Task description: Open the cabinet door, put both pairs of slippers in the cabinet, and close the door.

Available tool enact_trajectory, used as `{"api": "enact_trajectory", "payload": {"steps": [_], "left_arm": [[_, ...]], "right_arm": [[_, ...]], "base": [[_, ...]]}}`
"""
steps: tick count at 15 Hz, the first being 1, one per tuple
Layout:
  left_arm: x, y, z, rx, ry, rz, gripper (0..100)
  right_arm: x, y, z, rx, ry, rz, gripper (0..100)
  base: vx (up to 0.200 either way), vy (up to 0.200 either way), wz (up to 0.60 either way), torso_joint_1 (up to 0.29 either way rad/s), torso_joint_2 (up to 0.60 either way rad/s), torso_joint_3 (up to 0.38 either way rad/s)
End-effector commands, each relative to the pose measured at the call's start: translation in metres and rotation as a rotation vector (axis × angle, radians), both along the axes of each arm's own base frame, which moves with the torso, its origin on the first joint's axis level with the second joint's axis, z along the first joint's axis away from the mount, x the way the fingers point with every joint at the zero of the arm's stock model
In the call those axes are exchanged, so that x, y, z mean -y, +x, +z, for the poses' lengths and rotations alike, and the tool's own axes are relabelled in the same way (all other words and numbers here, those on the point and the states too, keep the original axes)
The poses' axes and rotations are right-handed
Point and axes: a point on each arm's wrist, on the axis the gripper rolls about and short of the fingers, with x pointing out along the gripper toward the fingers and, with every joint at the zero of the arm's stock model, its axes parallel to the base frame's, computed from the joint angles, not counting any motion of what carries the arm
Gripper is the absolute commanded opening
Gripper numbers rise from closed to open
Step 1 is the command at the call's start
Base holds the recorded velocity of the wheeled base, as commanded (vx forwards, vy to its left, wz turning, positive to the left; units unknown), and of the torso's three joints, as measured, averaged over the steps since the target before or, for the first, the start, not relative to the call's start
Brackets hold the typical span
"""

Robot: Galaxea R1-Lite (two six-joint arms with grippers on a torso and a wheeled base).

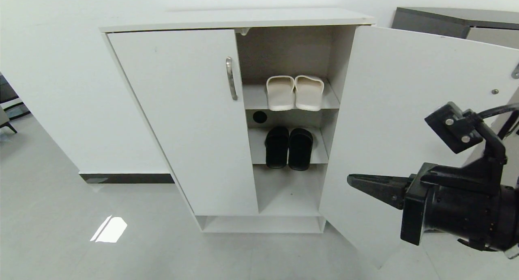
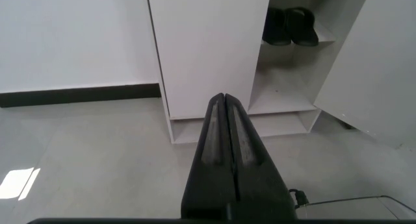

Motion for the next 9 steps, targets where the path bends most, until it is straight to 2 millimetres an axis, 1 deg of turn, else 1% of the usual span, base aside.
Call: {"api": "enact_trajectory", "payload": {"steps": [1,7,9], "left_arm": [[0.0,0.0001,0.0001,-0.001,0.0,0.0,0],[0.0,0.0001,0.0001,-0.001,0.0,0.0,0],[0.0,0.0001,0.0,-0.002,0.0,0.0,0]], "right_arm": [[0.0019,-0.0074,0.0041,0.015,0.015,0.019,0],[0.0015,-0.0084,0.0023,0.01,0.011,0.025,0],[0.0011,-0.0089,0.0023,0.01,0.011,0.028,0]], "base": [[0.0,0.0,0.0,0.0,0.0,0.0],[0.0,0.0,0.0,0.0,0.0,0.0],[0.0,0.0,0.0,0.046,-0.23,-0.188]]}}
